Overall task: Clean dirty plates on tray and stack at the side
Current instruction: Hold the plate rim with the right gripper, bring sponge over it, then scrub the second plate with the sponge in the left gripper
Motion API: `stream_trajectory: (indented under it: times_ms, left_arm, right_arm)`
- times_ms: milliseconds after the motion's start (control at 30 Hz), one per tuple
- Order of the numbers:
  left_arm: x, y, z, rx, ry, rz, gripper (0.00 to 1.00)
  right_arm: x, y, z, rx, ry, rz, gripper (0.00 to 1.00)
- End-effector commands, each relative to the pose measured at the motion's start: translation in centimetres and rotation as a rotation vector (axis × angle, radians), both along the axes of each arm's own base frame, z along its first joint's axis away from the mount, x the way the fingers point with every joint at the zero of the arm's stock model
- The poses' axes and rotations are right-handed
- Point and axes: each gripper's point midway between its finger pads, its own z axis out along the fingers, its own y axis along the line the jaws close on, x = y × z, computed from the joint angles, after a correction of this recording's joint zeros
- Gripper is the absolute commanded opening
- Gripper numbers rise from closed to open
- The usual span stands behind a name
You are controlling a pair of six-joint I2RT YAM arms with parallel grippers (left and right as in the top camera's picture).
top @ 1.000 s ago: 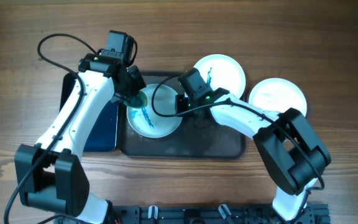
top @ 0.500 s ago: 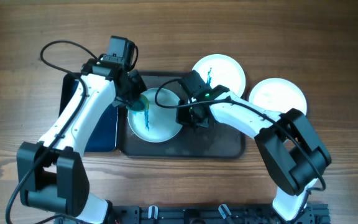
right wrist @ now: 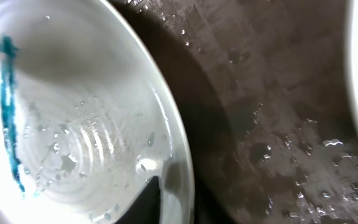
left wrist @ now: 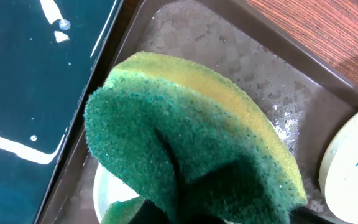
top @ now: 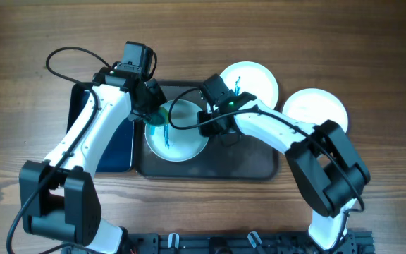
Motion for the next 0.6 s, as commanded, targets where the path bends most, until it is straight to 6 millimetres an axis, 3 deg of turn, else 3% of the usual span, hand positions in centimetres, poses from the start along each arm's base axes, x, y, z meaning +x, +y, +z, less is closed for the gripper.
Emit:
stream_trajectory:
  times_ms: [0,133,333,567]
  left_arm:
    - [0.0,-0.3,0.1,-0.02,-0.001,0.01,0.04]
    - [-0.3,-0.4,-0.7,-0.015,0.02,0.008,0.04]
    - [-1.6,-0.5,-3.9,-0.019,0.121,0.003,0.04]
    - [-3.6,-1.0,-7.4,-0.002,0.211,-0.021,0.04]
  right_arm:
    - [0.0,0.6,-0.9,0.009,0.016,0.033,0.05]
    - [-0.2,0.1,-1.1,0.001,0.063,-0.085,0.04]
    - [-0.3,-1.0,-1.5,-0.041,0.092,-0.194,0.04]
    - [-0.3,-1.0,-1.5,-0.043,0.092,-0.197,0.04]
